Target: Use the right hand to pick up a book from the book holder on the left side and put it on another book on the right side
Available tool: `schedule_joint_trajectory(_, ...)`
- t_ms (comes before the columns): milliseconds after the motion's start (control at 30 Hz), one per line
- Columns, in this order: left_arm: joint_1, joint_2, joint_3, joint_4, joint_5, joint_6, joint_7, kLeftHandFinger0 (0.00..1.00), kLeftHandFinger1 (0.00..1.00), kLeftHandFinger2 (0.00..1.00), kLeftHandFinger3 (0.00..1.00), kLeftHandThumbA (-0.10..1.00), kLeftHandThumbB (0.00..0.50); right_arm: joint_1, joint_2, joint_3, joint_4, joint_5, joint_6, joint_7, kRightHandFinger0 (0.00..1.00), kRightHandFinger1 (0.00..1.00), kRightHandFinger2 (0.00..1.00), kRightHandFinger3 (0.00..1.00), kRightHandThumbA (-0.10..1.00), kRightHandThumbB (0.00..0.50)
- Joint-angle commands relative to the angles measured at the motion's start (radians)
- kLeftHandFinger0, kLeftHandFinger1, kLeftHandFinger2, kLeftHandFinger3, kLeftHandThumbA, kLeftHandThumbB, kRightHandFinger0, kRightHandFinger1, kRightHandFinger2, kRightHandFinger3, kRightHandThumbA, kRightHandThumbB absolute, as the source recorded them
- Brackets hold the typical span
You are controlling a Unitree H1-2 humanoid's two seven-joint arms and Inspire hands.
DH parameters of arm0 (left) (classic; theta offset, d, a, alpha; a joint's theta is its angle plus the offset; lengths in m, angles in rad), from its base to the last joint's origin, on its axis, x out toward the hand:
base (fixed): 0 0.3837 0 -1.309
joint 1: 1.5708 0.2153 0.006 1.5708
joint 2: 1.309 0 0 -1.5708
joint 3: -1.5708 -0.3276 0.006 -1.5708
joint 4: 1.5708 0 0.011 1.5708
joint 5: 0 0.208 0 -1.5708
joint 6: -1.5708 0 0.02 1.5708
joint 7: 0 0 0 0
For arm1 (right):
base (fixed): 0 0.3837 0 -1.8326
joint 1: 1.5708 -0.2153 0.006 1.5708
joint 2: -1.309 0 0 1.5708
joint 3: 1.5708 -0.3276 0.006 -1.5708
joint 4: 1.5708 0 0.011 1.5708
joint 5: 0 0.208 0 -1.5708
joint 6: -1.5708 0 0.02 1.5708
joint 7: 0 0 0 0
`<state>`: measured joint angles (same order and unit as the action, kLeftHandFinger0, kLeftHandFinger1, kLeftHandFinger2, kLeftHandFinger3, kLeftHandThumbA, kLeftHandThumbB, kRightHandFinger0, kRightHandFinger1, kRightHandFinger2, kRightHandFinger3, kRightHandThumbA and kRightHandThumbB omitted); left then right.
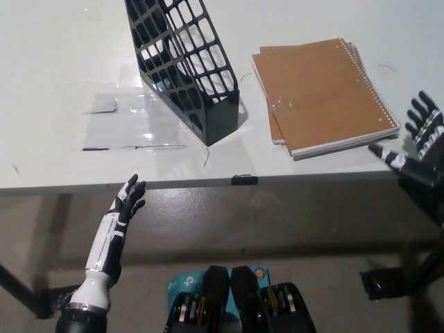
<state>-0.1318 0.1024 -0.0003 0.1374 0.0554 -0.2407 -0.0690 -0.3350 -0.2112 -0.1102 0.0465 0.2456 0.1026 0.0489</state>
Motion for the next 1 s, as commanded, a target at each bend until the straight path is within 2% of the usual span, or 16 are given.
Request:
schedule_joint_trajectory(0,-0.09,0.049,0.008,-0.045,-0.006,-0.018,-0.019,1.0,1.0,1.0,1.0,1.0,0.152,0.097,0.025,0.16,-0.697,-0.056,-0.086,0.103,1.0,1.0,1.0,1.0,0.99,0.291)
schedule_joint_trajectory(67,-0.084,0.051,0.008,-0.051,-0.005,-0.014,-0.02,1.0,1.0,1.0,1.0,1.0,0.139,0.115,0.048,0.179,-0.673,-0.059,-0.096,0.099,1.0,1.0,1.0,1.0,0.99,0.303)
schedule_joint_trajectory(167,-0.072,0.056,0.005,-0.057,0.003,-0.008,-0.022,1.0,1.0,1.0,1.0,1.0,0.137,0.135,0.07,0.204,-0.634,-0.076,-0.126,0.097,1.0,1.0,1.0,1.0,0.97,0.274)
schedule_joint_trajectory(200,-0.061,0.055,0.003,-0.061,0.004,-0.002,-0.021,1.0,1.0,1.0,1.0,1.0,0.148,0.141,0.08,0.216,-0.597,-0.108,-0.147,0.091,1.0,1.0,1.0,1.0,0.94,0.237)
schedule_joint_trajectory(267,-0.043,0.054,-0.002,-0.065,0.005,-0.005,-0.024,1.0,1.0,1.0,1.0,1.0,0.14,0.148,0.085,0.231,-0.507,-0.163,-0.185,0.077,1.0,1.0,1.0,1.0,0.89,0.198)
schedule_joint_trajectory(300,-0.034,0.053,-0.005,-0.067,0.006,-0.006,-0.025,1.0,1.0,1.0,1.0,1.0,0.14,0.157,0.086,0.236,-0.49,-0.173,-0.193,0.072,1.0,1.0,1.0,1.0,0.78,0.114)
schedule_joint_trajectory(333,-0.02,0.051,-0.009,-0.069,0.003,-0.006,-0.027,1.0,1.0,1.0,1.0,1.0,0.149,0.168,0.091,0.242,-0.453,-0.183,-0.185,0.06,1.0,1.0,1.0,1.0,0.85,0.197)
schedule_joint_trajectory(400,0.003,0.047,-0.015,-0.075,0.003,-0.007,-0.025,1.0,1.0,1.0,1.0,1.0,0.153,0.191,0.114,0.252,-0.385,-0.145,-0.153,0.05,1.0,1.0,1.0,1.0,0.81,0.19)
schedule_joint_trajectory(467,0.024,0.05,-0.017,-0.083,0.004,-0.002,-0.025,1.0,1.0,1.0,1.0,1.0,0.157,0.202,0.125,0.264,-0.309,-0.164,-0.206,0.05,1.0,1.0,1.0,1.0,0.8,0.16)
schedule_joint_trajectory(633,0.063,0.046,-0.016,-0.095,-0.002,-0.001,-0.025,1.0,1.0,1.0,1.0,1.0,0.152,0.218,0.121,0.281,-0.188,-0.242,-0.238,0.042,1.0,1.0,1.0,1.0,0.81,0.161)
schedule_joint_trajectory(700,0.07,0.044,-0.019,-0.094,0.007,-0.009,-0.021,1.0,1.0,1.0,1.0,1.0,0.141,0.222,0.116,0.276,-0.14,-0.268,-0.249,0.03,1.0,1.0,1.0,1.0,0.82,0.184)
schedule_joint_trajectory(967,0.099,0.04,-0.032,-0.09,0.023,-0.01,-0.018,1.0,1.0,1.0,1.0,1.0,0.172,0.245,0.111,0.265,-0.069,-0.262,-0.275,0.044,1.0,1.0,1.0,1.0,0.8,0.18)
